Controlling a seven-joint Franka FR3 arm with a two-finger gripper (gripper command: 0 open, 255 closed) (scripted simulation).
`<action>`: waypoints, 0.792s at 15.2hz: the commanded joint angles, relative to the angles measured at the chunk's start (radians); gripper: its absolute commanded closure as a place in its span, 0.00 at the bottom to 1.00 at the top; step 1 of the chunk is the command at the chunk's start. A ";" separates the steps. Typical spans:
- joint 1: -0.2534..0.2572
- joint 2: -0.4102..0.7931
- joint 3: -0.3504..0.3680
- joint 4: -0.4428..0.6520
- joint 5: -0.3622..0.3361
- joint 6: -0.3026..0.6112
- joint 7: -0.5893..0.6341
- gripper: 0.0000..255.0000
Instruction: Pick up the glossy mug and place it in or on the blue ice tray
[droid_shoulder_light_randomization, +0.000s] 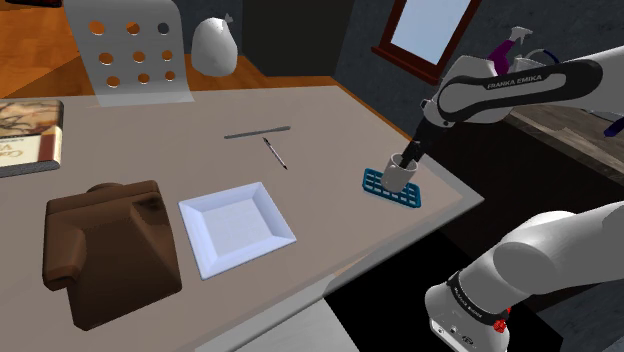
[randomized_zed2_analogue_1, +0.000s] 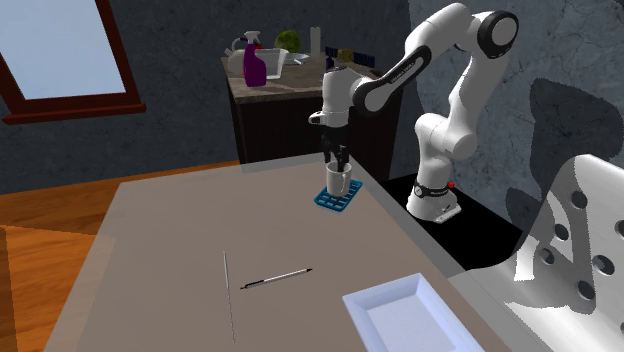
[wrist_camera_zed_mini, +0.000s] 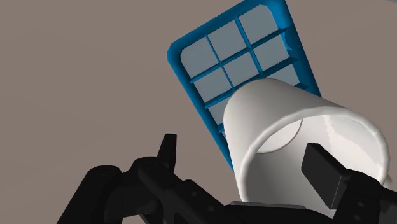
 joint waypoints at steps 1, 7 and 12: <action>-0.002 -0.020 0.003 0.020 -0.002 -0.040 0.002 0.00; -0.005 -0.065 0.011 0.083 -0.004 -0.148 0.006 0.00; -0.005 -0.065 0.011 0.083 -0.004 -0.148 0.006 0.00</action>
